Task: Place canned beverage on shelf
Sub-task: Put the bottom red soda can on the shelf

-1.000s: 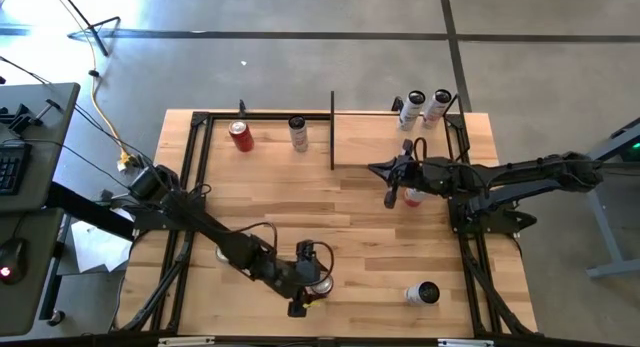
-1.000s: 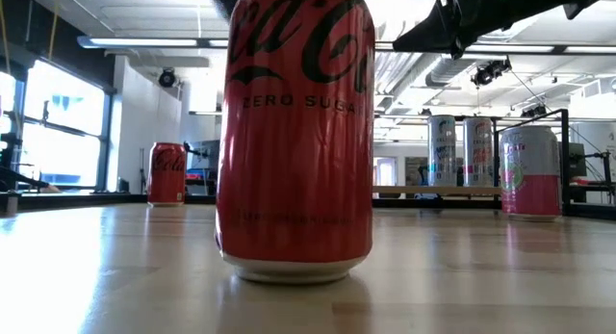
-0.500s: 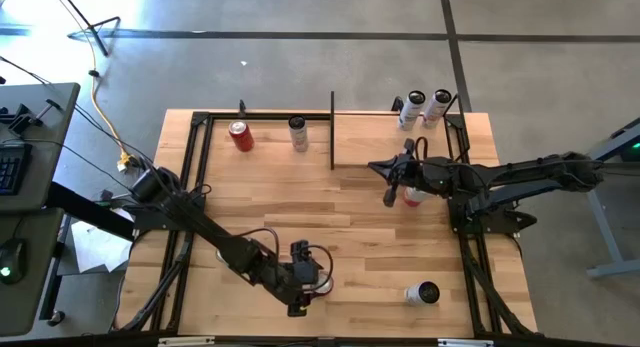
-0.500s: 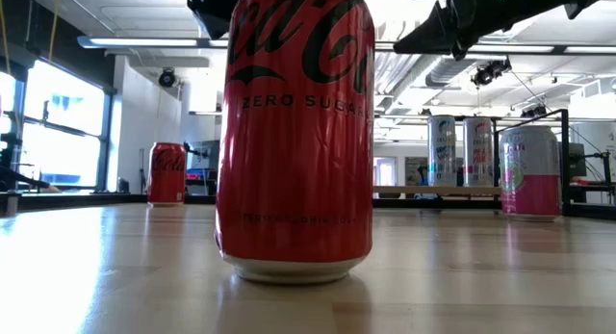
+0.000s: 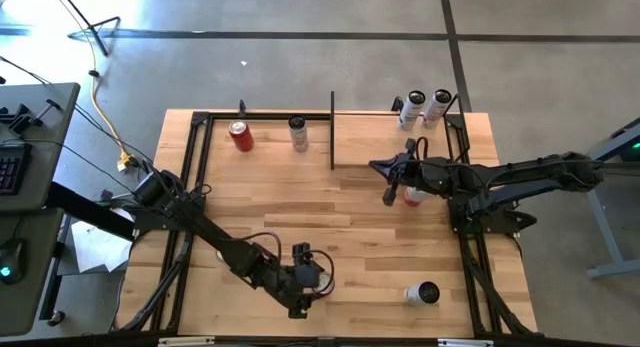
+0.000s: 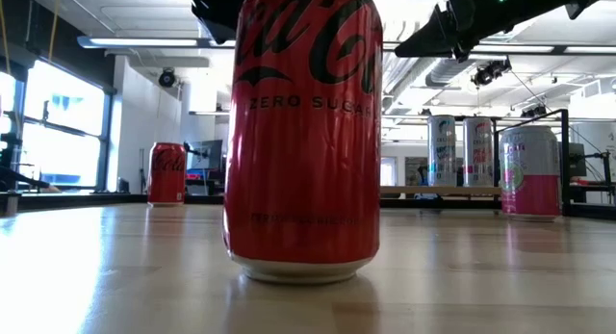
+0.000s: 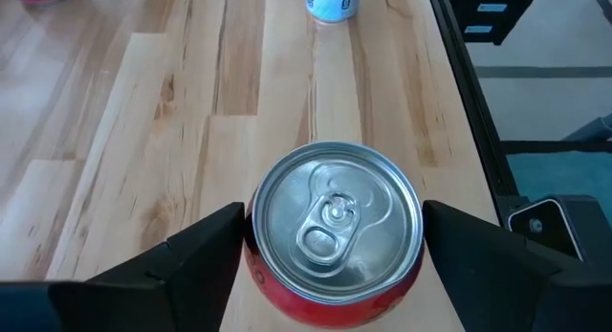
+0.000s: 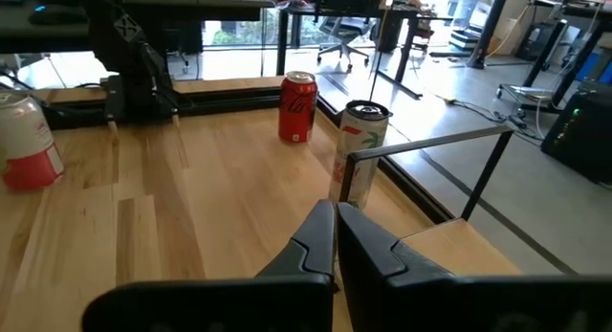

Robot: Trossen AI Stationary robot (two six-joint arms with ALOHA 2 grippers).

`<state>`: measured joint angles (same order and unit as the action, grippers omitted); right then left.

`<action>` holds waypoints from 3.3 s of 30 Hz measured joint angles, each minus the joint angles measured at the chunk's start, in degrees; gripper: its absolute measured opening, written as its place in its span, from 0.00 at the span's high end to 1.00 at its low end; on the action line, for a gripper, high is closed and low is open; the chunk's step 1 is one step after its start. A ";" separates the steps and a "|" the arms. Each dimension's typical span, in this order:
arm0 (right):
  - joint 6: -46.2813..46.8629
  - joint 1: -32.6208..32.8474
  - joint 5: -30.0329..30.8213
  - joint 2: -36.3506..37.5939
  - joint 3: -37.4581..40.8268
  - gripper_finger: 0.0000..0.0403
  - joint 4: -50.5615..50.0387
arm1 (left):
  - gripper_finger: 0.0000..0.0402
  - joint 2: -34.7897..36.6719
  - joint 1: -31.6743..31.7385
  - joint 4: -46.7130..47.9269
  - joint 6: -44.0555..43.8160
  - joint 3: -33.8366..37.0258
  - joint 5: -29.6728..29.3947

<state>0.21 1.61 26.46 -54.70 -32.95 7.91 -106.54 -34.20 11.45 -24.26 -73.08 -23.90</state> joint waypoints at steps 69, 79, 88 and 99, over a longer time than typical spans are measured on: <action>-3.23 14.56 16.37 14.51 0.02 1.00 -2.39 | 0.42 -1.80 54.47 3.90 39.04 -19.01 34.10; -3.07 14.51 16.41 13.29 0.00 1.00 -2.62 | 0.42 -13.24 60.62 7.03 40.21 -31.82 42.91; -3.13 14.51 16.43 12.57 -0.01 1.00 -2.88 | 0.42 -21.86 62.42 12.59 41.36 -41.70 42.86; -3.81 14.49 16.45 12.59 -0.02 1.00 -2.78 | 0.42 -26.26 62.73 11.69 41.20 -47.25 44.02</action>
<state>-3.60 16.10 42.92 -42.11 -32.97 5.13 -132.80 28.53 23.14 16.94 -120.33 20.12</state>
